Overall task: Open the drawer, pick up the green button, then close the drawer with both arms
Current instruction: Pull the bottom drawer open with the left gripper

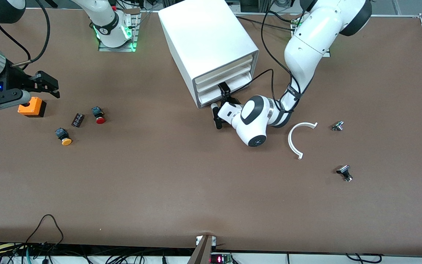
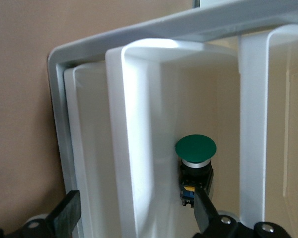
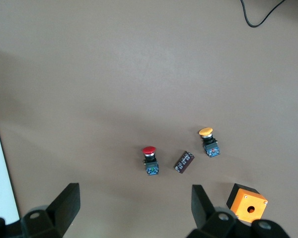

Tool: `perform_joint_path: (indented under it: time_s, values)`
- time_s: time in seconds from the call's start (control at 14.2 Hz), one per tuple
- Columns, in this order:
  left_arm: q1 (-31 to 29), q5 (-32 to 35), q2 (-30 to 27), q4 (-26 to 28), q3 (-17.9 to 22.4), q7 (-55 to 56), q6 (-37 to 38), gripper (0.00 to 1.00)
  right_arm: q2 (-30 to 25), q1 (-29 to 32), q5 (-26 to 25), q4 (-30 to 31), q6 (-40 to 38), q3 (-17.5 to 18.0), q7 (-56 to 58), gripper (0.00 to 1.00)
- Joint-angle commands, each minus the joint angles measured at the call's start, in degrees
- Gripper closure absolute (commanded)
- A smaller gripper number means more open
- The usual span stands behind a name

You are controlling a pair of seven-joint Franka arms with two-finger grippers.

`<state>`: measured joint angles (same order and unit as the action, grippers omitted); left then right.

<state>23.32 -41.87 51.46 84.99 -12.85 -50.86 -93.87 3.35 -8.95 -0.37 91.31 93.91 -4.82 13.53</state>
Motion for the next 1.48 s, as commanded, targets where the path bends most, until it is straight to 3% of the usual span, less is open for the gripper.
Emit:
perform_joint_path:
  time_s: [0.0,0.07,0.28,0.35,0.57,1.2,1.41]
  values:
    - [0.94,-2.34,-0.84,1.23,0.46,-1.00,-0.43,0.07,0.78,0.16,-0.69,-1.75,-1.01,-0.01,0.18,0.00]
    - [0.86,-2.25,-1.01,1.15,0.55,-0.91,-0.35,0.22,0.78,0.16,-0.69,-1.75,-1.01,-0.01,0.18,0.00]
    - [-0.46,-1.46,-1.36,0.71,0.55,-0.91,2.01,0.82,0.78,0.16,-0.69,-1.75,-0.92,-0.01,0.18,0.00]
    - [-0.99,-1.37,-1.36,0.62,0.55,-1.00,2.46,0.89,0.78,0.16,-0.69,-1.75,-0.92,-0.01,0.18,0.00]
    - [-0.99,-1.37,-1.63,0.27,0.81,-0.47,2.47,1.00,0.78,0.16,-0.60,-1.75,-0.92,-0.01,0.18,0.00]
    - [-0.99,-1.29,-0.92,-1.32,1.78,-0.74,2.38,1.00,0.78,0.16,-0.60,-1.75,-0.92,-0.01,0.18,0.00]
    - [-0.99,-1.20,-0.84,-2.63,4.15,-1.17,2.55,1.00,0.78,0.16,-0.60,-1.75,-0.92,-0.01,0.27,0.00]
